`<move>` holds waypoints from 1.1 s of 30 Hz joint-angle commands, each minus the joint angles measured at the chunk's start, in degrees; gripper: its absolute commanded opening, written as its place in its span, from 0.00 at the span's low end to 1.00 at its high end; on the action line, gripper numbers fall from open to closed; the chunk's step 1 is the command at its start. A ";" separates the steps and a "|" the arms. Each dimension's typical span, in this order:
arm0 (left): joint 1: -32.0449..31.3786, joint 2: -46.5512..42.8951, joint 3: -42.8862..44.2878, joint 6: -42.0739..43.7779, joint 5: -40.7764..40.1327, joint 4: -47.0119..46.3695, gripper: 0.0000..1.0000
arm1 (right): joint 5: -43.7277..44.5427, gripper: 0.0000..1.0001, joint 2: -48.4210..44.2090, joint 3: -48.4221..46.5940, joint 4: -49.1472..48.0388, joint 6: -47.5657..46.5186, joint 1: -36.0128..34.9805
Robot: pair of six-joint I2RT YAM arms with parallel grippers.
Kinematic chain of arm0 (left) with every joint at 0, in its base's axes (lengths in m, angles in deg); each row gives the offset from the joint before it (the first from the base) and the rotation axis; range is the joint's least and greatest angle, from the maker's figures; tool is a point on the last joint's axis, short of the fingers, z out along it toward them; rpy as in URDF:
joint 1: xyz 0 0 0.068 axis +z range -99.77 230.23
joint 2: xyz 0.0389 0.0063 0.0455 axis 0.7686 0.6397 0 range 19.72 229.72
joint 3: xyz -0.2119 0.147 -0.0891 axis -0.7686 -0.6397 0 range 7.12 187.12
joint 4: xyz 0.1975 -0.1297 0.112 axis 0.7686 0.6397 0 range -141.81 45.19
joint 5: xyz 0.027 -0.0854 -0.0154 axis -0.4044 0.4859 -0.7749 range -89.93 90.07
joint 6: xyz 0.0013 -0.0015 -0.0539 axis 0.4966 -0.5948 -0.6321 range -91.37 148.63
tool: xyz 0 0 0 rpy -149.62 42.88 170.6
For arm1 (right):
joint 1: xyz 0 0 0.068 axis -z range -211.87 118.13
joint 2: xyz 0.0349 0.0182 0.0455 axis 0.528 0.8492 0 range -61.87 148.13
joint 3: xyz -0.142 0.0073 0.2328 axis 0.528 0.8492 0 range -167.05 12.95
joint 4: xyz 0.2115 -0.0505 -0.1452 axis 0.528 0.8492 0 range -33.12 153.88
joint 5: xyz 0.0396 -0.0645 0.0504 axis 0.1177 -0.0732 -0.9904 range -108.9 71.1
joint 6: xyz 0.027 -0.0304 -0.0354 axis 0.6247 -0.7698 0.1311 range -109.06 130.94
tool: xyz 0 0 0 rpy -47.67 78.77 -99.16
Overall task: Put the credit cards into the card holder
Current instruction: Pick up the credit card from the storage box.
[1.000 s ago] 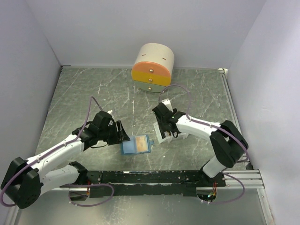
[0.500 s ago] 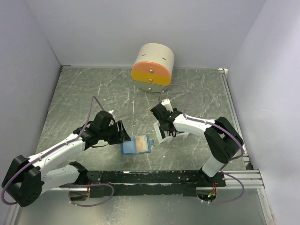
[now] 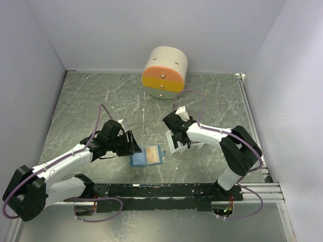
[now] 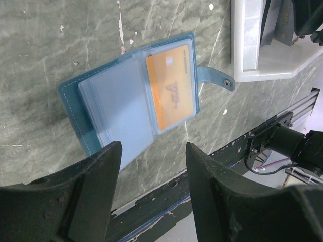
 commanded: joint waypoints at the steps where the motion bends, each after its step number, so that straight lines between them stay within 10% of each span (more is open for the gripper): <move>1: 0.06 -0.55 -0.22 -0.38 0.98 -1.48 0.65 | 4.05 0.40 -1.54 -1.13 2.42 0.93 0.22; 10: 0.07 -0.11 -0.48 -0.66 1.50 -2.26 0.65 | 6.42 0.50 -1.00 -1.81 4.75 2.66 0.22; 33: 0.04 -0.38 -0.33 -0.76 1.72 -2.18 0.65 | 7.91 0.32 -2.34 -2.27 5.11 2.71 0.21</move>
